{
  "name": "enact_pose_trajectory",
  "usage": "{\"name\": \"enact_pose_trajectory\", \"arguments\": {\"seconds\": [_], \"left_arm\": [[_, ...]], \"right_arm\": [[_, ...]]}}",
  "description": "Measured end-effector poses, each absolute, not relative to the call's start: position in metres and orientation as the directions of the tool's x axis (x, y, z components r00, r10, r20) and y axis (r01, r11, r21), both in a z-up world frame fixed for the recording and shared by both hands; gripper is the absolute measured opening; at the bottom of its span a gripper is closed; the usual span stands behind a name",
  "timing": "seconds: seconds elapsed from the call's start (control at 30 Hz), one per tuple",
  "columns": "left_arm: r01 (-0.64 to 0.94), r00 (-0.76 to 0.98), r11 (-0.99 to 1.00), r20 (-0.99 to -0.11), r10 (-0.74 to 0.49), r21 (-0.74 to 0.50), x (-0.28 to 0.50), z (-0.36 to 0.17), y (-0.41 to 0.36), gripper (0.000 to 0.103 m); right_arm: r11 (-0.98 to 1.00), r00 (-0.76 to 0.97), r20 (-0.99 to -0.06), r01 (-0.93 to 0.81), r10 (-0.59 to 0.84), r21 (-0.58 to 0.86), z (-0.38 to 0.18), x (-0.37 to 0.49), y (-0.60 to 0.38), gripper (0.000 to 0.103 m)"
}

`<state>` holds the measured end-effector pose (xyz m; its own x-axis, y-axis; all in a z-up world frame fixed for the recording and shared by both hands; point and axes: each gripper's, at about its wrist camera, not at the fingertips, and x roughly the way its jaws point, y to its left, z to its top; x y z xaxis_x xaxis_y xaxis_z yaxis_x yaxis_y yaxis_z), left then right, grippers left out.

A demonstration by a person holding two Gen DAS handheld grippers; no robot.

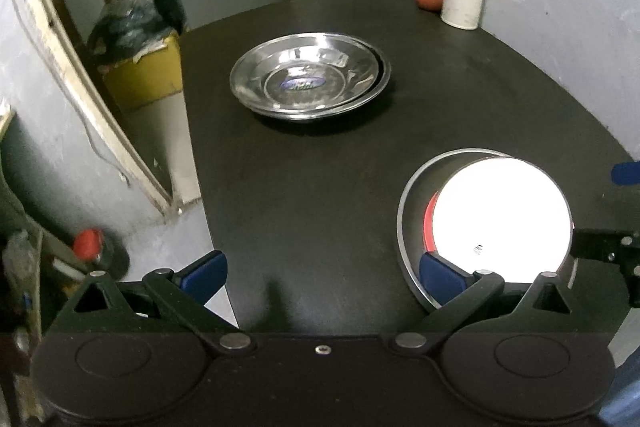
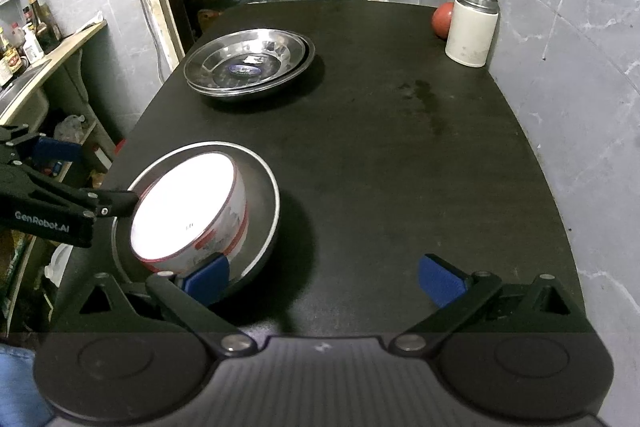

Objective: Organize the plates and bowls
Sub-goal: 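Move both grippers to the rim of the steel bowl holding the white bowls, then close both grippers on the steel bowl rim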

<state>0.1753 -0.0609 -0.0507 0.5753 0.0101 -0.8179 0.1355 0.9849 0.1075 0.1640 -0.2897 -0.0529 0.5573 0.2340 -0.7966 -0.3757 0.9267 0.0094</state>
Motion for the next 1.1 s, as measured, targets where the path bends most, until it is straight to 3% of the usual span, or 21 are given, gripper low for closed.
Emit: {"name": "enact_pose_trajectory", "arguments": {"seconds": [0.2,0.53,0.7,0.83,1.1], "left_arm": [[0.179,0.585,0.972,-0.811,0.021,0.154,0.18,-0.05,-0.066,0.101],[0.189,0.567,0.974,-0.824,-0.004,0.125,0.187,-0.054,-0.065,0.091],[0.22,0.551,0.971,-0.833,-0.046,0.092,0.191,-0.054,-0.066,0.078],[0.234,0.543,0.969,-0.838,-0.058,0.084,0.193,-0.054,-0.068,0.074],[0.261,0.516,0.965,-0.845,-0.138,0.001,0.195,-0.053,-0.068,0.042]], "right_arm": [[0.923,0.548,-0.804,-0.385,0.231,0.003,-0.057,0.168,-0.286,0.103],[0.93,0.525,-0.815,-0.365,0.245,0.045,-0.06,0.175,-0.292,0.103],[0.928,0.505,-0.82,-0.365,0.267,0.078,-0.062,0.177,-0.294,0.095],[0.925,0.491,-0.822,-0.366,0.289,0.106,-0.061,0.178,-0.295,0.089],[0.911,0.464,-0.817,-0.375,0.343,0.17,-0.06,0.179,-0.295,0.072]]}}
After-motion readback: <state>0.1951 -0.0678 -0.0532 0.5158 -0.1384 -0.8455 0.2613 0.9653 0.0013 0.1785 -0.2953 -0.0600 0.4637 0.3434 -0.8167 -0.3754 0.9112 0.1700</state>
